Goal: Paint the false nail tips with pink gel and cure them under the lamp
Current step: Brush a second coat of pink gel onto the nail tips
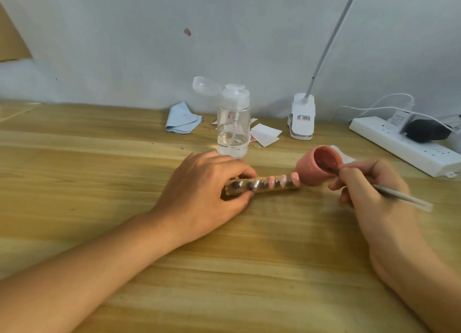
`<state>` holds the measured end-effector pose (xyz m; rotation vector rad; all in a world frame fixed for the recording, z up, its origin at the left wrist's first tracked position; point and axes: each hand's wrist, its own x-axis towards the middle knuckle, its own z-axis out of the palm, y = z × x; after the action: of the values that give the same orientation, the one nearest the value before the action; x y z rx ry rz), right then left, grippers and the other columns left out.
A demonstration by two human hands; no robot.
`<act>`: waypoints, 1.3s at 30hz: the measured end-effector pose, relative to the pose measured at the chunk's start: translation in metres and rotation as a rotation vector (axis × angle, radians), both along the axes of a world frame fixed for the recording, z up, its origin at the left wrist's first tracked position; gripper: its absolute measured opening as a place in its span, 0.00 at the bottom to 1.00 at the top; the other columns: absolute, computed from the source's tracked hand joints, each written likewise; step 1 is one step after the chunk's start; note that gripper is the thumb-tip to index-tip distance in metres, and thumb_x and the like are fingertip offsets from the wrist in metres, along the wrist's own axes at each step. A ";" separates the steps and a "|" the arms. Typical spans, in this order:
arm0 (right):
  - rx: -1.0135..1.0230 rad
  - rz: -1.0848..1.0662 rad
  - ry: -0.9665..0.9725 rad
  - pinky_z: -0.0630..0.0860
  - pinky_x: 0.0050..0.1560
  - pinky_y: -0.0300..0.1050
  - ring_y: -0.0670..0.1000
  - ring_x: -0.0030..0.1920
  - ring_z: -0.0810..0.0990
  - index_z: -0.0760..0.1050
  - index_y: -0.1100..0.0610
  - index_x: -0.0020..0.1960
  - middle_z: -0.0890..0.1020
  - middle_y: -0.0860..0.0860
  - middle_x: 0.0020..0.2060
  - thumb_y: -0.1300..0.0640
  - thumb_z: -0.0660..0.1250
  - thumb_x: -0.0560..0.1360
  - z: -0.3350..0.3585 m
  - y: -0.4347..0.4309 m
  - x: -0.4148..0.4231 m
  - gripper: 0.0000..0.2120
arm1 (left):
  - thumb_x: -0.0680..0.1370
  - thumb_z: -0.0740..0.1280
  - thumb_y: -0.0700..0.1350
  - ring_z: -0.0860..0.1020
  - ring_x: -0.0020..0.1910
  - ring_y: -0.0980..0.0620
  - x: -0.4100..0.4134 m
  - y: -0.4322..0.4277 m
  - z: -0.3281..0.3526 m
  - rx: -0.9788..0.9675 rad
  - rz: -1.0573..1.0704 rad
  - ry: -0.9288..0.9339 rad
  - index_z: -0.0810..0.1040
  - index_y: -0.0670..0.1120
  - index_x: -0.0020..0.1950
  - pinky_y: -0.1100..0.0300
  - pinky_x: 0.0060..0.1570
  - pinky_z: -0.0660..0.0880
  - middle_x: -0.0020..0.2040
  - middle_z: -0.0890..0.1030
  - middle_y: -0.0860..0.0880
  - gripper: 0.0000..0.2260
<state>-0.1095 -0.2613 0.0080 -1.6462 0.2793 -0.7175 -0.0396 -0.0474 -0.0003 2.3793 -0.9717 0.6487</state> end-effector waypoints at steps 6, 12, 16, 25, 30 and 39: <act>-0.022 0.010 -0.039 0.72 0.41 0.42 0.42 0.33 0.75 0.75 0.54 0.45 0.83 0.47 0.33 0.63 0.62 0.76 0.000 -0.002 -0.001 0.06 | 0.73 0.72 0.53 0.69 0.42 0.65 0.000 0.000 0.000 0.011 -0.005 0.011 0.81 0.57 0.51 0.61 0.46 0.66 0.44 0.81 0.63 0.07; -0.208 0.156 -0.190 0.76 0.41 0.36 0.46 0.38 0.81 0.74 0.60 0.49 0.85 0.51 0.38 0.61 0.58 0.72 0.009 0.010 -0.012 0.08 | 0.74 0.70 0.55 0.69 0.42 0.62 0.000 0.000 0.000 0.014 0.000 0.025 0.82 0.55 0.51 0.57 0.46 0.68 0.44 0.80 0.62 0.08; -0.489 0.213 -0.201 0.77 0.46 0.39 0.47 0.40 0.83 0.75 0.54 0.44 0.84 0.46 0.38 0.60 0.66 0.70 0.010 0.021 -0.021 0.04 | 0.73 0.69 0.55 0.76 0.45 0.56 0.000 0.000 0.000 -0.011 -0.002 0.041 0.82 0.54 0.51 0.54 0.48 0.71 0.45 0.83 0.60 0.10; -0.577 0.157 -0.184 0.78 0.47 0.52 0.49 0.40 0.83 0.72 0.52 0.42 0.83 0.45 0.35 0.57 0.67 0.68 0.007 0.019 -0.022 0.05 | 0.72 0.70 0.55 0.79 0.46 0.54 -0.001 0.000 0.000 -0.029 -0.008 0.034 0.83 0.54 0.50 0.53 0.48 0.73 0.46 0.83 0.59 0.10; -0.349 0.048 -0.150 0.74 0.40 0.33 0.46 0.40 0.82 0.71 0.54 0.45 0.83 0.47 0.38 0.63 0.67 0.76 0.003 0.008 -0.007 0.07 | 0.73 0.70 0.55 0.77 0.45 0.58 -0.001 -0.001 0.001 0.005 0.003 0.031 0.82 0.56 0.51 0.58 0.47 0.69 0.45 0.83 0.61 0.09; -0.065 0.007 -0.023 0.74 0.37 0.34 0.38 0.30 0.75 0.75 0.57 0.48 0.84 0.43 0.34 0.57 0.66 0.78 0.000 -0.004 0.007 0.03 | 0.72 0.72 0.54 0.73 0.42 0.61 -0.001 -0.001 0.001 -0.003 0.001 0.022 0.82 0.57 0.50 0.59 0.46 0.68 0.43 0.81 0.61 0.08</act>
<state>-0.1026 -0.2656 0.0076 -1.6985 0.2356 -0.7459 -0.0408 -0.0484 0.0002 2.3797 -0.9598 0.6218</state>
